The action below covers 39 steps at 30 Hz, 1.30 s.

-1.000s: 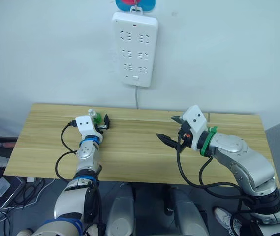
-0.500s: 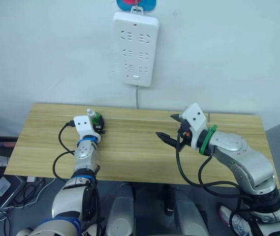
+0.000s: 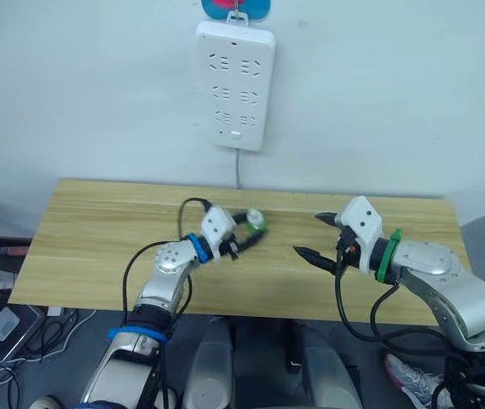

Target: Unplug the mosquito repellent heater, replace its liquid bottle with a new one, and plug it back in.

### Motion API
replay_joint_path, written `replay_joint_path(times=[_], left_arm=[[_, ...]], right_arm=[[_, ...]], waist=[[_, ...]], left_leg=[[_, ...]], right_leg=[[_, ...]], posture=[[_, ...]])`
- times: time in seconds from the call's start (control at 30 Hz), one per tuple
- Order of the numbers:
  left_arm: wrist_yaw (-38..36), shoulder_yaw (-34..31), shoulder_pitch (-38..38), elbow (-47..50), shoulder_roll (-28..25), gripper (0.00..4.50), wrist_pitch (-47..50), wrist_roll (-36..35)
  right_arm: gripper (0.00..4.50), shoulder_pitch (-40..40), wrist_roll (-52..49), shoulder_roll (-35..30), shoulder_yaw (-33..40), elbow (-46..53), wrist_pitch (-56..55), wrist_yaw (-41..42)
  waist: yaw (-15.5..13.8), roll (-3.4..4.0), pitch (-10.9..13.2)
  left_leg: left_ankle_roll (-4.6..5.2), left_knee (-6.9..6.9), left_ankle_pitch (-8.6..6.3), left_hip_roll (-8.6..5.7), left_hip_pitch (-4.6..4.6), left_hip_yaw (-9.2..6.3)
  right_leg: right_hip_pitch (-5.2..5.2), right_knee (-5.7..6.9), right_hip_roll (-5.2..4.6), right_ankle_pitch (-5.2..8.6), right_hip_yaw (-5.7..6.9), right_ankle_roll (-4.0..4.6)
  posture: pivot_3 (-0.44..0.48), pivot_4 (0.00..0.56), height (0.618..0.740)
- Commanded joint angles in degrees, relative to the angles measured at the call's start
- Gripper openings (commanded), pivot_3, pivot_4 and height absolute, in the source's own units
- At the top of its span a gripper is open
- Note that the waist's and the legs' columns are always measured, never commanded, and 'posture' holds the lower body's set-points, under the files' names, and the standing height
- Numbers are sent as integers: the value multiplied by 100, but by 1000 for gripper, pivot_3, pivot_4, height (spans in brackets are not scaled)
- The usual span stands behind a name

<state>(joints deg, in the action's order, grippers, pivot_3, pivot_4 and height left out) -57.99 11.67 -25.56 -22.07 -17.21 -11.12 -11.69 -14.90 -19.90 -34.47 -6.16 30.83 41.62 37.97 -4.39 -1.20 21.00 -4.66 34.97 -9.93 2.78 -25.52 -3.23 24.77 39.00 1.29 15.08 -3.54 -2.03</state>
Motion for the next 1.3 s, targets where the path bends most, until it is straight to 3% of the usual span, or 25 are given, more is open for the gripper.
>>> replay_joint_path(times=[0.03,0.2,0.4,0.5,0.77,0.97,1.07,1.3], left_arm=[[-744,123,-197,139,-140,2211,246,-224],[-1340,179,-796,-421,-87,2211,192,-178],[-1508,76,-1165,-920,47,2211,52,-134],[-1540,49,-1221,-1039,68,2211,1,-134],[-1624,14,-1274,-1101,39,2211,-23,-145],[-1711,27,-1078,-759,-27,2211,108,-227],[-1978,164,-896,-406,-116,2211,103,-261],[-3124,549,-628,183,-604,2211,-355,-296]], right_arm=[[4500,-12,-115,238,-158,85,-214,46],[4500,44,54,766,-384,100,-352,-302],[4500,66,272,1119,-532,-28,-556,-605],[3939,77,332,1203,-537,-120,-640,-673],[1083,85,374,1199,-682,-260,-765,-577],[994,-29,198,1110,-673,-263,-800,-339],[994,-330,-164,880,-632,-285,-842,354],[994,-1296,-490,49,-1243,-1595,-2055,3662]], waist=[[2,-1,0],[1,-3,-3],[14,-4,-4],[40,-4,-4],[133,-4,-4],[143,-4,-4],[140,-4,-4],[88,-4,-3]], left_leg=[[4,0,3,0,0,-2],[10,12,8,-9,-14,0],[11,16,7,-17,-35,-1],[11,15,8,-14,-35,-7],[12,16,9,-15,-35,-7],[12,16,9,-14,-35,-11],[13,16,10,-14,-35,-10],[18,20,13,-14,-28,-13]], right_leg=[[0,0,2,0,0,0],[1,-5,-4,0,-1,-1],[21,-5,-13,-2,2,-4],[24,0,-11,-2,9,-4],[23,4,-12,-2,8,-4],[23,7,-12,-3,10,-3],[23,8,-12,-5,10,1],[15,10,-11,-8,15,7]], posture=[[255,314,740],[219,309,740],[192,310,740],[188,312,740],[205,319,740],[219,322,740],[243,324,740],[299,326,740]])
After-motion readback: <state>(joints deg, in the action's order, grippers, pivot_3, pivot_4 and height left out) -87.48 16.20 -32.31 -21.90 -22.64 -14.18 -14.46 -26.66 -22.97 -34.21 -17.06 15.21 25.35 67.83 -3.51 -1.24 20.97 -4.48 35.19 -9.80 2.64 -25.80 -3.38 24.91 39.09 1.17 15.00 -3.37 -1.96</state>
